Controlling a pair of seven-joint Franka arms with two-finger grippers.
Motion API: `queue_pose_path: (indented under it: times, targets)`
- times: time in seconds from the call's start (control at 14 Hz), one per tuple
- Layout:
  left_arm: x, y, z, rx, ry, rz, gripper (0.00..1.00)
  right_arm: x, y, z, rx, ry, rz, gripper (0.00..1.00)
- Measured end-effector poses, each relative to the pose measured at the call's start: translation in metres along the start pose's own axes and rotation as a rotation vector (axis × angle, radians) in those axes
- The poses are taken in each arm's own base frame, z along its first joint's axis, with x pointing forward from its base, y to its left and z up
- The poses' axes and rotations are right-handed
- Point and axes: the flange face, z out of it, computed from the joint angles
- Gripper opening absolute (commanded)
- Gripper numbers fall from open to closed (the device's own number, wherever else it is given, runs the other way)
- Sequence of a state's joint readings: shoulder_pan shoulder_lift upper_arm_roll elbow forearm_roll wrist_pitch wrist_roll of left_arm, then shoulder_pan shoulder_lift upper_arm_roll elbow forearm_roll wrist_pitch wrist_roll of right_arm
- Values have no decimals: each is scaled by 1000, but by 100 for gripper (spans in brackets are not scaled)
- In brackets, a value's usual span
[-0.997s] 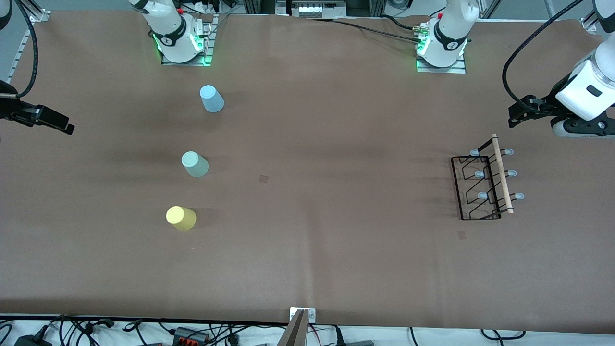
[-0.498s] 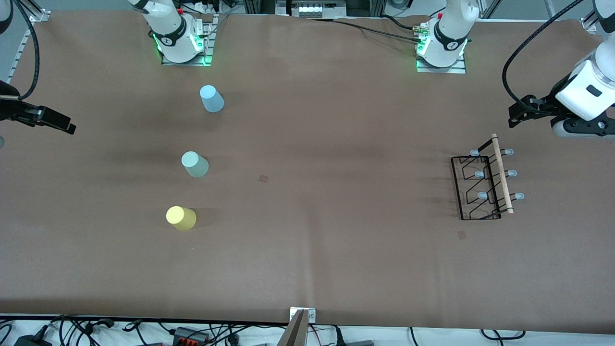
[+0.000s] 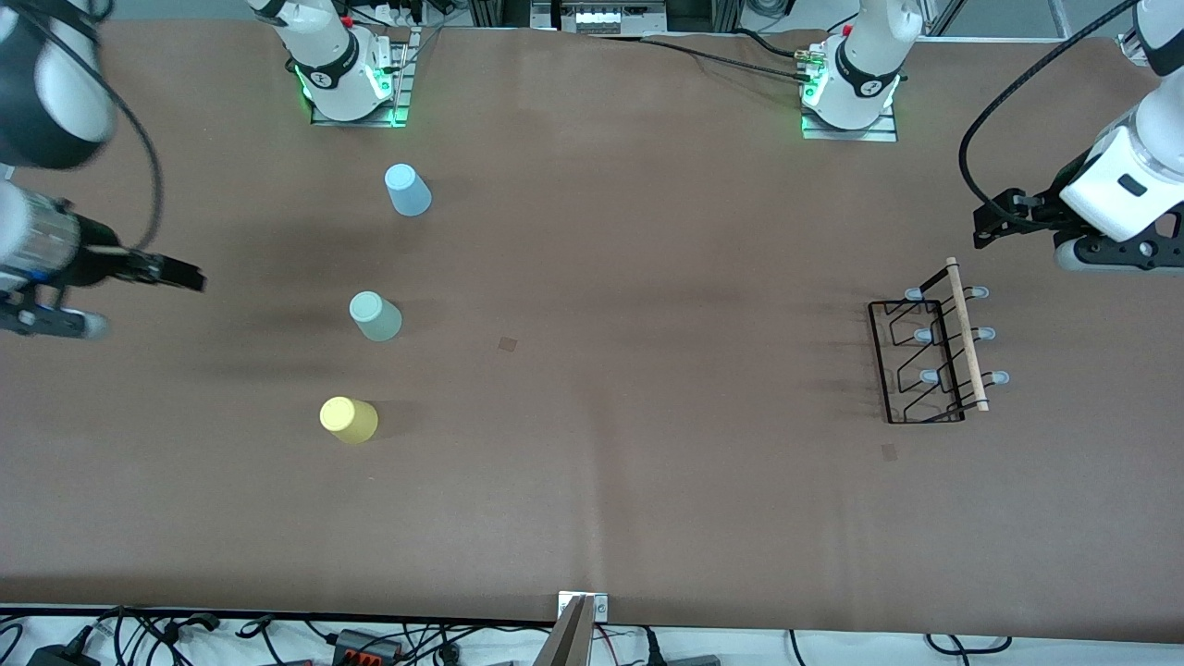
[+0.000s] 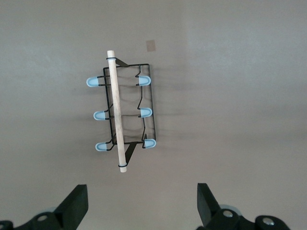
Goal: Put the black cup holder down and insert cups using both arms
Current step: 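Reach the right gripper to the teal cup while the left gripper reaches the rack, then grasp the rack handle with the left gripper while the right gripper lowers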
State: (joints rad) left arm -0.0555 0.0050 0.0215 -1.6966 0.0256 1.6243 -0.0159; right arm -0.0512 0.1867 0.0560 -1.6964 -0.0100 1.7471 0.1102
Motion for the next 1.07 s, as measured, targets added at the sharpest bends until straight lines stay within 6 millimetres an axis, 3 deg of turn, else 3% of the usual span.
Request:
queue_pose_path:
  times: [0.28, 0.43, 0.78, 1.07]
  targets:
    - [18, -13, 39, 0, -72, -22, 100, -20, -46, 93, 6, 81, 56, 100]
    - [28, -17, 60, -1, -108, -20, 100, -33, -70, 128, 14, 113, 91, 100]
    - [51, -47, 104, -6, -109, -41, 100, -36, -99, 160, 24, 135, 90, 100]
    - [65, -50, 156, 18, 15, -25, 100, -34, -112, 186, 23, 127, 71, 100]
